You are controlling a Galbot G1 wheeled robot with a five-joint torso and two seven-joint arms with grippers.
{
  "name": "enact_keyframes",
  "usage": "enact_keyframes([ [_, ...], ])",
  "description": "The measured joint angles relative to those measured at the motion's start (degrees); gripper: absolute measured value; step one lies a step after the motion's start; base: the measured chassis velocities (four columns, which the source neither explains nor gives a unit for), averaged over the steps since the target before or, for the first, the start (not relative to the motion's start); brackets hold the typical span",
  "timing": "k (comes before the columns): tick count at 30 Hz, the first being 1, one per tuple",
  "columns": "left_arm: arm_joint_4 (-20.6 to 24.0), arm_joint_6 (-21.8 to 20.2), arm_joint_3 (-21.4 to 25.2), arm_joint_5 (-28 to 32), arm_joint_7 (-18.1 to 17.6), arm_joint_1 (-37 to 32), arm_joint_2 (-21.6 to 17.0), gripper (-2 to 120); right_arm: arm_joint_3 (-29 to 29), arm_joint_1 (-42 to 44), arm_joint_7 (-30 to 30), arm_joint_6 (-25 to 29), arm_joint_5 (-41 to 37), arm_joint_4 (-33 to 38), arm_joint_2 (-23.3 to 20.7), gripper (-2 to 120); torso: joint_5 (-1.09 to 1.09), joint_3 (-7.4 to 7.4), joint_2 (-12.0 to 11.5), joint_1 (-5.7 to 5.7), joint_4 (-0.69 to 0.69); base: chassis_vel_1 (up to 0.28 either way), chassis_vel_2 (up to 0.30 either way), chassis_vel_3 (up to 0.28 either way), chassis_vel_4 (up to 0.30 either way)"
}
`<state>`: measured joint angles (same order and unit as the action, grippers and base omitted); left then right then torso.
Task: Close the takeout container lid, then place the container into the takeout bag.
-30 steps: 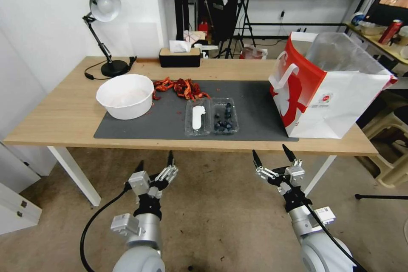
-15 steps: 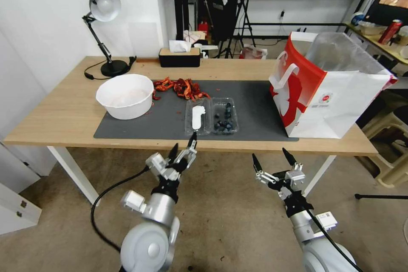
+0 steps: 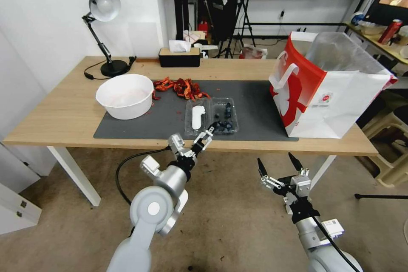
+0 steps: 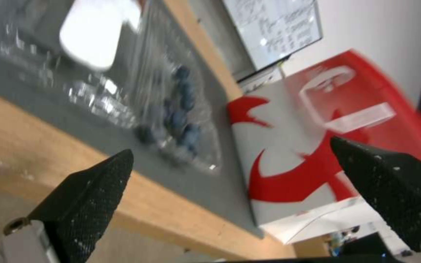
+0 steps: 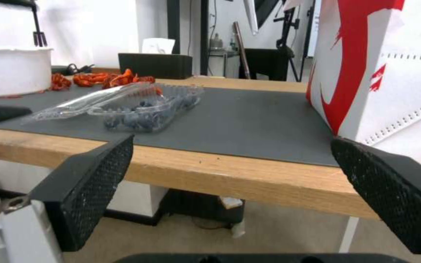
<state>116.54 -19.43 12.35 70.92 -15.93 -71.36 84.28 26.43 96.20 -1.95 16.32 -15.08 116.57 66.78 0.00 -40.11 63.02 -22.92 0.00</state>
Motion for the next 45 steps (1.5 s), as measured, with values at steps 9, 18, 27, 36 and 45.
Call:
enact_keyframes([
  [9, -2.6, 0.6, -0.6, 1.0, -2.3, 2.6, 0.9, 100, -0.5, -0.6, -0.1, 0.0, 0.7, -0.3, 0.5, 100, 0.0, 0.0, 0.0, 0.0, 0.0, 0.0, 0.0, 0.0, 0.0],
  [18, -4.7, 1.9, -1.1, 1.3, -2.5, 3.9, 1.9, 100, -0.5, -0.5, -0.2, 0.3, 0.6, -0.6, 0.5, 100, 0.0, 0.0, 0.0, 0.0, 0.0, 0.0, 0.0, 0.0, 0.0],
  [27, -5.8, 2.5, -1.4, 1.1, -2.9, 4.9, 3.2, 100, -0.2, -0.5, -0.2, 0.5, 0.2, -0.8, 0.1, 100, 0.0, 0.01, 0.0, 0.0, 0.0, 0.0, 0.0, 0.0, 0.0],
  [36, -6.8, 2.6, -0.9, 2.3, -4.6, 6.0, 3.3, 100, -0.2, -0.7, -0.3, 0.7, 0.2, -1.2, 0.0, 100, 0.0, 0.01, 0.0, 0.0, 0.0, 0.0, 0.0, 0.0, 0.0],
  [45, -7.8, 2.5, -0.4, 3.6, -6.7, 7.6, 3.3, 100, -0.5, -1.1, -0.4, 0.7, 0.2, -1.6, 0.1, 100, 0.0, 0.01, 0.0, 0.0, 0.0, 0.0, 0.0, 0.0, 0.0],
])
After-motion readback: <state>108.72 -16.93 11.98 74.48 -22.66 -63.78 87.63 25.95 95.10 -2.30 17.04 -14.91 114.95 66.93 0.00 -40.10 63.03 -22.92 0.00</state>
